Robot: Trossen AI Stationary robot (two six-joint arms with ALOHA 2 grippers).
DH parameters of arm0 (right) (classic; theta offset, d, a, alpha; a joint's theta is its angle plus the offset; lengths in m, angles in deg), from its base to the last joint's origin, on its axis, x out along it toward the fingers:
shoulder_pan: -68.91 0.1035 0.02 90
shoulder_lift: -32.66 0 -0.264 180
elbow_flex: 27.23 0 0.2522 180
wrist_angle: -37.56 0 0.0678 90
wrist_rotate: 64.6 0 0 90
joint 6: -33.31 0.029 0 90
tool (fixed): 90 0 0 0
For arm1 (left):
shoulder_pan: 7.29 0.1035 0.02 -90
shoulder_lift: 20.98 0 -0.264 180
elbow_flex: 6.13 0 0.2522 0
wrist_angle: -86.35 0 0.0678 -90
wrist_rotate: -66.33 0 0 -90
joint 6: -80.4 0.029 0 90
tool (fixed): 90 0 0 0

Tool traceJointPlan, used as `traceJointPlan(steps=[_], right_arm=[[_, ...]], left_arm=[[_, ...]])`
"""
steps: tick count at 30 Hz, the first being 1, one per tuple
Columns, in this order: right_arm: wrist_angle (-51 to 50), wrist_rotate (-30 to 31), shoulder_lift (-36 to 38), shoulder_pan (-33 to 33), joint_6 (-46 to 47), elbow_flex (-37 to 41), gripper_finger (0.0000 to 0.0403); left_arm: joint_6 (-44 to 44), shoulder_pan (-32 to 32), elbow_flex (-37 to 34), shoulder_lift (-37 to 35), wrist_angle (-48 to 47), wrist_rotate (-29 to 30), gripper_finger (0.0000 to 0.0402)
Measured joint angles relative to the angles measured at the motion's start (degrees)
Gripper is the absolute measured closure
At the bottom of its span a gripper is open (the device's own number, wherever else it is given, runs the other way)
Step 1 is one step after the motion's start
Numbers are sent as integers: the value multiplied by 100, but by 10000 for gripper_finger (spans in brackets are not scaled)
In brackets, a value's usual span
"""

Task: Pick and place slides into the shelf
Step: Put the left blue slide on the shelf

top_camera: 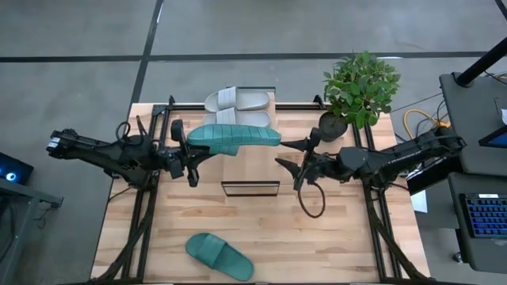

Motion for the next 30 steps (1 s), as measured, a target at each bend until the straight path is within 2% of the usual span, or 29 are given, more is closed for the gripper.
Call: traceJointPlan(steps=[9,12,15,20,30], right_arm=[[13,-44,2,73,-180,-41,167],[26,-303,-53,-93,-224,-43,167],[34,-317,-66,-222,-435,-43,167],[69,-1181,-70,-421,-401,-43,167],[76,-1227,-76,-908,-112,-43,167]], left_arm=[[-28,0,-9,-21,-105,64,401],[-39,2,-9,70,-84,6,401],[-42,0,-9,169,-81,-63,401],[20,0,-9,288,177,-71,401],[148,2,11,473,460,-394,401]])
